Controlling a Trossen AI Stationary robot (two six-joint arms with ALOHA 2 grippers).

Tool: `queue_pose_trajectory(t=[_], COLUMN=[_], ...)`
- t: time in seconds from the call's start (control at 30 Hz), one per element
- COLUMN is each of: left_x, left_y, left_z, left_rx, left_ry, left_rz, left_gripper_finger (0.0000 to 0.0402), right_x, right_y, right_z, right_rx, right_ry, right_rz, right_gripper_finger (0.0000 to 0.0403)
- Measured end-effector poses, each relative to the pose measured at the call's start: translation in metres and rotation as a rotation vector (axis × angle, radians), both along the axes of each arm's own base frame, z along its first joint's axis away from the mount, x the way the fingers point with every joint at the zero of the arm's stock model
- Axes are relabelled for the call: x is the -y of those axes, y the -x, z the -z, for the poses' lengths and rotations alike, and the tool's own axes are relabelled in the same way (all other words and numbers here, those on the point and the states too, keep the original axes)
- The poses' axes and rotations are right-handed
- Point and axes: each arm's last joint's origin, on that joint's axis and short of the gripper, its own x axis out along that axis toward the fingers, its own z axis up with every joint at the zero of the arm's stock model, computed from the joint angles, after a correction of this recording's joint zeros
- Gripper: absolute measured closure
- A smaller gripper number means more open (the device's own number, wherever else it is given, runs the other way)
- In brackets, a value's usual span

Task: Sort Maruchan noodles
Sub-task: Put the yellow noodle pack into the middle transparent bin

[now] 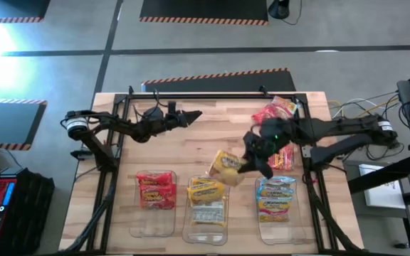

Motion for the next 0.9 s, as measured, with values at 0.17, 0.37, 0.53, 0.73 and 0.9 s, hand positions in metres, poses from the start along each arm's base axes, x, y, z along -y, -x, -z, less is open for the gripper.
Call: queue_pose_trajectory(t=[0.17,0.37,0.53,0.73,0.9], left_x=[0.001,0.003,0.009,0.017,0.022], left_y=[-0.001,-0.005,-0.001,0.010,0.019], left_z=[-0.002,-0.013,-0.027,-0.043,-0.056], left_rx=[0.018,0.061,0.102,0.142,0.168], left_ry=[0.029,0.031,0.013,-0.028,-0.054], left_rz=[0.029,0.160,0.296,0.384,0.409], left_gripper_finger=[0.0169,0.0169,0.0169,0.0169,0.0169], right_x=[-0.033,-0.066,-0.086,-0.110,-0.128], right_y=[-0.004,-0.025,-0.049,-0.070,-0.087], right_z=[0.003,0.016,0.037,0.057,0.070], right_rx=[-0.022,0.006,-0.062,-0.127,-0.160], right_ry=[0.010,0.026,0.009,0.042,0.062], right_rz=[0.066,0.123,0.118,0.068,0.034], right_gripper_finger=[0.0285,0.0284,0.0283,0.0283,0.0282])
